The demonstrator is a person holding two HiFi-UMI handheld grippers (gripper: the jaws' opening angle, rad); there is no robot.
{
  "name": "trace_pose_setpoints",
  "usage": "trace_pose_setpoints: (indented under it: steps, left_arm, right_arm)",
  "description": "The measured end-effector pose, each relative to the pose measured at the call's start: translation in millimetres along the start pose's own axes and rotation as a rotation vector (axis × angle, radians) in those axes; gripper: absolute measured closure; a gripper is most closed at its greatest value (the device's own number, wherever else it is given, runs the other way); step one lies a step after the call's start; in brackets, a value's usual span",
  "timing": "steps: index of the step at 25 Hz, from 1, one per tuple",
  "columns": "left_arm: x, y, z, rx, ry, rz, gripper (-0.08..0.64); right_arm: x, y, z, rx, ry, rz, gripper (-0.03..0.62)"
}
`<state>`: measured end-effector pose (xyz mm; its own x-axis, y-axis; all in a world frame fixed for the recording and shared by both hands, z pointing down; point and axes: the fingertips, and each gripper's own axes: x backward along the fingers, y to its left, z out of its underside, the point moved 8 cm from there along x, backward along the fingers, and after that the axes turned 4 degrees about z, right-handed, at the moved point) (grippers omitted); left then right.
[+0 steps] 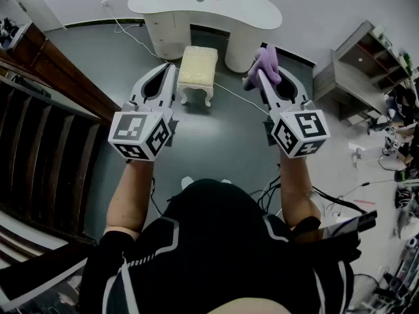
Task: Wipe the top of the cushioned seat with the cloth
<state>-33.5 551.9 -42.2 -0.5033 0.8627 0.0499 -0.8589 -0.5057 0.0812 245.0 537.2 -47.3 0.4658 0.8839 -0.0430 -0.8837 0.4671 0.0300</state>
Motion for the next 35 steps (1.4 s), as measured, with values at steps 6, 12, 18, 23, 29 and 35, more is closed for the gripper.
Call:
trace_pose_setpoints:
  steps: [6,12,18,23,29,35]
  left_arm:
    - [-2.1,-1.4,-2.9,0.001,0.001,0.016,0.557]
    - [-0.6,7.4,0.7,-0.017,0.015,0.012,0.557]
    - [3.3,23.3,1.0,-0.018,0.012,0.033,0.557]
    - [13.7,47.7,3.6,-0.027,0.011,0.037,0.557]
    - [23.0,80.7,11.3,-0.001,0.001,0.041,0.557]
    - [11.9,102.0,26.1,0.013,0.03,0.045,0.557]
  right_arm:
    - [0.7,-5.7,-2.0,0.003,0.0,0.001,0.48]
    - [-2.9,-6.9,0.3,-0.012,0.001,0.02,0.48]
    - [-14.4,7.9,-1.6,-0.019,0.004,0.006,0.471]
    - [-29.4,30.7,-2.1,-0.021,0.005,0.003,0.468]
    - [-46.4,54.1,1.9,-0.044,-0.007,0.015,0.468]
    - [-77.9,60.0,7.9,-0.015,0.027,-0.02,0.468]
